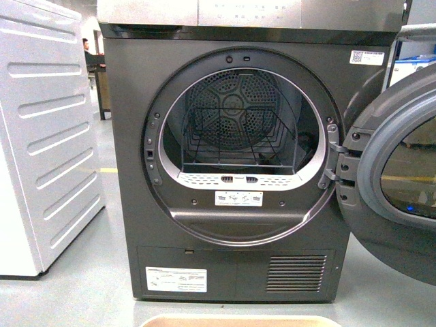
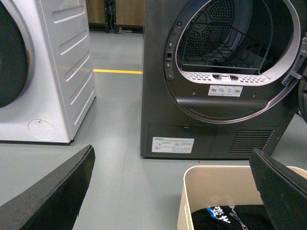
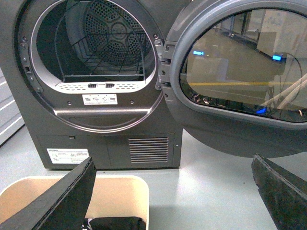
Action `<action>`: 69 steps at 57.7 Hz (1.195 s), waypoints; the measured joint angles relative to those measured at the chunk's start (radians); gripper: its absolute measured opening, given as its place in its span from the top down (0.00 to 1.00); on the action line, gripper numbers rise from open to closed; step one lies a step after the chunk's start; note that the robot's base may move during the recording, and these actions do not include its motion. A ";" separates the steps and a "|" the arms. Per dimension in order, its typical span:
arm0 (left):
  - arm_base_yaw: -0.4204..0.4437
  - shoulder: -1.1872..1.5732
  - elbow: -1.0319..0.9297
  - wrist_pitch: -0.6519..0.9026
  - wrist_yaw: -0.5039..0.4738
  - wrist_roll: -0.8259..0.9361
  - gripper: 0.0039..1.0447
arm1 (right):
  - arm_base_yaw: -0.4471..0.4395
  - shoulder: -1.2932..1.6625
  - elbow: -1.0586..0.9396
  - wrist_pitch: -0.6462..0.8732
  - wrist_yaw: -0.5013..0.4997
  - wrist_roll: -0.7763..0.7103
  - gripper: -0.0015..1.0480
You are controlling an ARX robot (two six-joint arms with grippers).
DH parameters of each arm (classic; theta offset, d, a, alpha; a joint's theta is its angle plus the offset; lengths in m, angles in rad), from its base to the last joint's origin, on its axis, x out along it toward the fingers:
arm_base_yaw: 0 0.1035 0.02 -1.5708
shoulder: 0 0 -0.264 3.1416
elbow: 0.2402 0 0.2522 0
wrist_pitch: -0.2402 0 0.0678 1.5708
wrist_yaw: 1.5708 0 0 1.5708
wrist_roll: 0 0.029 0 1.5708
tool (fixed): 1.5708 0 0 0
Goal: Move hamper under clothes hanger
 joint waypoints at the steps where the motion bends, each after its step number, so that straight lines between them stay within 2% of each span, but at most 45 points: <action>1: 0.000 0.000 0.000 0.000 0.000 0.000 0.06 | 0.000 0.000 0.000 0.000 0.000 0.000 0.08; 11: -0.001 0.001 0.000 -0.001 -0.005 -0.001 0.06 | 0.000 0.000 0.000 0.000 0.000 0.000 0.08; 13: -0.051 0.051 0.021 -0.061 -0.163 -0.031 0.06 | 0.000 0.000 0.000 0.000 0.000 0.000 0.08; 15: -0.078 0.146 0.032 -0.040 -0.279 -0.054 0.06 | -0.005 0.032 0.014 -0.030 -0.013 0.047 0.08; 17: -0.077 0.273 0.041 0.042 -0.297 -0.074 0.06 | -0.011 0.132 0.026 0.014 -0.049 0.122 0.08; 24: -0.039 0.567 0.117 0.248 -0.264 -0.090 0.06 | 0.010 0.492 0.075 0.297 -0.076 0.233 0.08; 29: 0.002 0.921 0.250 0.431 -0.166 -0.099 0.06 | 0.034 0.859 0.172 0.542 -0.083 0.259 0.08; 33: 0.016 1.161 0.357 0.456 -0.094 -0.101 0.06 | 0.053 1.117 0.253 0.631 -0.074 0.262 0.08; 37: 0.017 1.396 0.459 0.444 -0.026 -0.087 0.06 | 0.075 1.358 0.330 0.649 -0.071 0.244 0.08; 44: 0.017 1.661 0.571 0.393 -0.039 -0.095 0.06 | 0.089 1.624 0.423 0.650 -0.073 0.187 0.08; 50: 0.015 1.832 0.642 0.418 0.010 -0.106 0.06 | 0.084 1.829 0.505 0.644 -0.076 0.148 0.08; 69: -0.065 2.111 0.799 0.425 0.028 -0.129 0.06 | 0.119 2.078 0.570 0.714 -0.056 0.146 0.08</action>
